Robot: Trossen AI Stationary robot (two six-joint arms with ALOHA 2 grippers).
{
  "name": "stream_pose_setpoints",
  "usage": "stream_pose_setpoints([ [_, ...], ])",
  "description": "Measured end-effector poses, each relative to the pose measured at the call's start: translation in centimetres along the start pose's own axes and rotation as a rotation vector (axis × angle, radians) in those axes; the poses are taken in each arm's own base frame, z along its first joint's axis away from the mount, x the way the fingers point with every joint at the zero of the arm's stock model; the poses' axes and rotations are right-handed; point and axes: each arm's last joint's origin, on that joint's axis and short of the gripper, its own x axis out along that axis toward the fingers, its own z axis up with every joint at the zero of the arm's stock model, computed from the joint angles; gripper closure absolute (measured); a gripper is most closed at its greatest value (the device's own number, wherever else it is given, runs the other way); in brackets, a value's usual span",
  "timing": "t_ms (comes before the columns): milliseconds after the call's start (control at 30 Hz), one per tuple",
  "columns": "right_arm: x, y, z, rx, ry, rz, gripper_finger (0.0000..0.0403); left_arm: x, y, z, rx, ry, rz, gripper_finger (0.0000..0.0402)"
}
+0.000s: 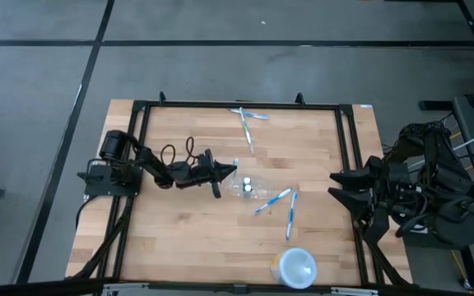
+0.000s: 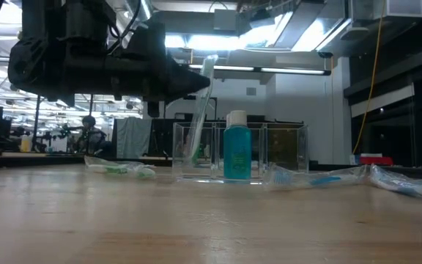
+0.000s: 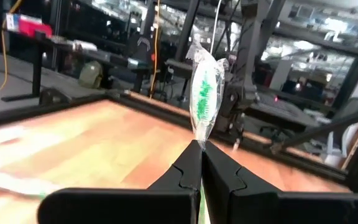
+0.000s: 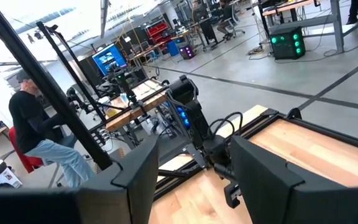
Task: Pick & Place toothbrushing station
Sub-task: Put the bottom green toothbrush into the transparent organizer
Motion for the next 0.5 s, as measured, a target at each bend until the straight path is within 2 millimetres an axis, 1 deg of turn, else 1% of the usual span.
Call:
stream_pose_setpoints([
  [233,0.0,0.0,0.0,0.0,0.0,0.0,0.0202,-0.07,-0.01,-0.32,-0.012,0.026,0.019,0.0396],
  [367,0.0,0.0,0.0,0.0,0.0,0.0,0.0202,-0.11,0.23,-0.75,-0.049,0.056,0.079,0.0384],
  [500,0.0,0.0,0.0,0.0,0.001,0.001,0.0202,-0.11,0.23,-0.76,-0.055,0.057,0.078,0.0364],
])
